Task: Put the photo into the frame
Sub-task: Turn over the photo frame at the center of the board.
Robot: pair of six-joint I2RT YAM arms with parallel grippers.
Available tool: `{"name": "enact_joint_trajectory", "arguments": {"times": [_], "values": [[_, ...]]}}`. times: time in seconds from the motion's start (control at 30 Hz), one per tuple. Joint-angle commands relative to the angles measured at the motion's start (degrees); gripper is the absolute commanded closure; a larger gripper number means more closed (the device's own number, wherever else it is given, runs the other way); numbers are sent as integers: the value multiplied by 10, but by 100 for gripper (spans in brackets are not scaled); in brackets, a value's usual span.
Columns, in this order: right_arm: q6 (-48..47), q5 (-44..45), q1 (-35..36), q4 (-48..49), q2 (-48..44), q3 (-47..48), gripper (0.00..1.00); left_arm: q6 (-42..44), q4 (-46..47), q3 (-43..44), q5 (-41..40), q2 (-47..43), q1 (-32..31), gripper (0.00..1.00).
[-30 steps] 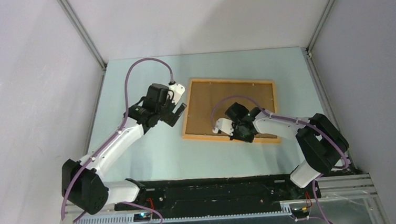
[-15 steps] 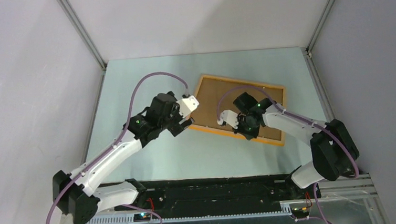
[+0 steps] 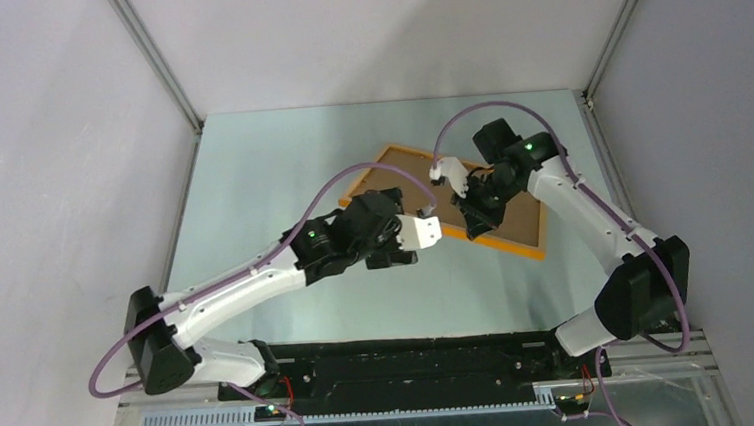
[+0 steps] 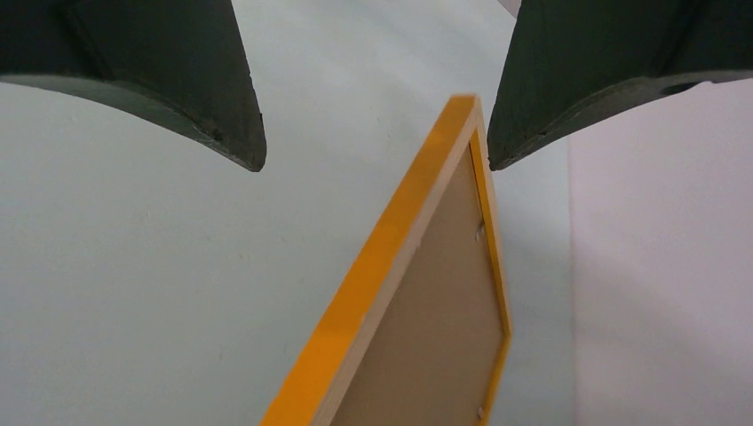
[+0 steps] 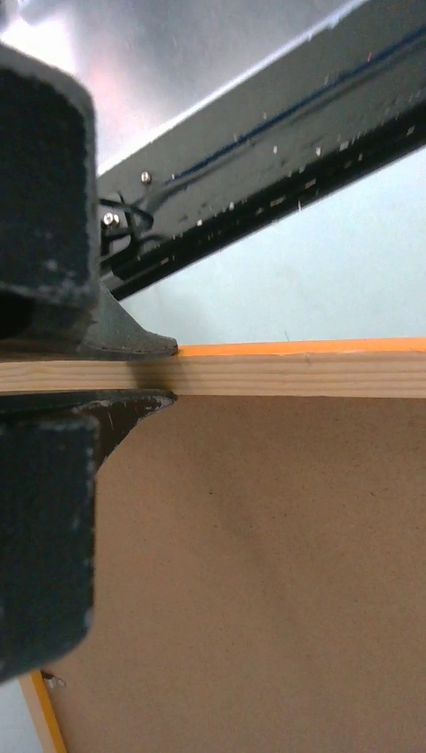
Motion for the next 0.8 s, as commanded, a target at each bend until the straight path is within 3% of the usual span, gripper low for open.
{"name": "enact_joint_trajectory", "arguments": {"times": [0.0, 0.23, 0.57, 0.63, 0.77], "values": [[-21, -95, -28, -82, 3, 78, 100, 51, 13, 70, -7, 52, -18, 2], [-48, -153, -68, -142, 23, 126, 100, 76, 12, 140, 26, 116, -21, 5], [-89, -202, -112, -218, 40, 173, 100, 89, 12, 176, 59, 165, -21, 16], [-92, -203, -115, -226, 43, 179, 100, 86, 11, 187, 62, 175, -22, 21], [-96, -201, -122, -229, 45, 180, 100, 85, 7, 203, 64, 189, -23, 42]]}}
